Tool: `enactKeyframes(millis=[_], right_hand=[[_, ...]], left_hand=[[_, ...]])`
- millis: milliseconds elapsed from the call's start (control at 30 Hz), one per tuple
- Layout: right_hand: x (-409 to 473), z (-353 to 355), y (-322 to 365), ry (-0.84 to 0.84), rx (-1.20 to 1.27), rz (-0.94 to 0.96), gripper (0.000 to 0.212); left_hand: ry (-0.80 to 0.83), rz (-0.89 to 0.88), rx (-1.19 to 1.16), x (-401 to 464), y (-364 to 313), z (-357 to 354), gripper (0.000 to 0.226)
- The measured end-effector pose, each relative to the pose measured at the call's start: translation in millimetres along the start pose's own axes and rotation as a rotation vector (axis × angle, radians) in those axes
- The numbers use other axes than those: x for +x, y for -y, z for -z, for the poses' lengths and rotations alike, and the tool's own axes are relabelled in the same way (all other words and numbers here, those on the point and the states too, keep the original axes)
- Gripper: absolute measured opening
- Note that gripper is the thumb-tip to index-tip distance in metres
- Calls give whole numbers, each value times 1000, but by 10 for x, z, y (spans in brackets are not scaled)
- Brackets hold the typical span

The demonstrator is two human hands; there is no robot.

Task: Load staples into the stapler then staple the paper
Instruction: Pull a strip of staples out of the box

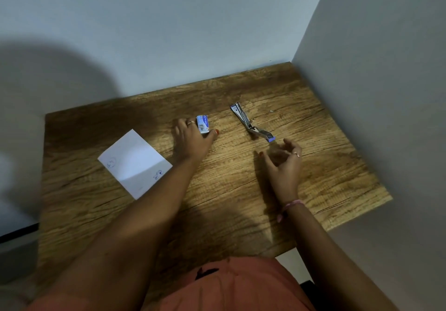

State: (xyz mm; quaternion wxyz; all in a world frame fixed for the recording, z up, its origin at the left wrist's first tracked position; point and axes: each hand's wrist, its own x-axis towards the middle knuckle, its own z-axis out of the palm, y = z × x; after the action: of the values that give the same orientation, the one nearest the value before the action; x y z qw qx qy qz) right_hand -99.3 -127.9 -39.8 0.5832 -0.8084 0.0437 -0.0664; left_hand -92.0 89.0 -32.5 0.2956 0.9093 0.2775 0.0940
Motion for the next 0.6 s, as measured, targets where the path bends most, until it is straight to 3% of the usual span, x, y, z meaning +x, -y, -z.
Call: enactKeyframes(millis=[167,300,467,600], right_hand=[[-162,-16,-62,-19,-40,-6,29],[-153,-40,-57,132,-228,87,10],[-98,-180,86,307,-233,91,24],[-100,-282,121,357,-238,38,22]], left_hand=[[39,-20,38,-51,-24,-9,54],[55,-173,-1,-356,62,-33,45],[69,-244,-72,-704,-4,-99,39],[72,-304,-94,-798,-9,-98,30]])
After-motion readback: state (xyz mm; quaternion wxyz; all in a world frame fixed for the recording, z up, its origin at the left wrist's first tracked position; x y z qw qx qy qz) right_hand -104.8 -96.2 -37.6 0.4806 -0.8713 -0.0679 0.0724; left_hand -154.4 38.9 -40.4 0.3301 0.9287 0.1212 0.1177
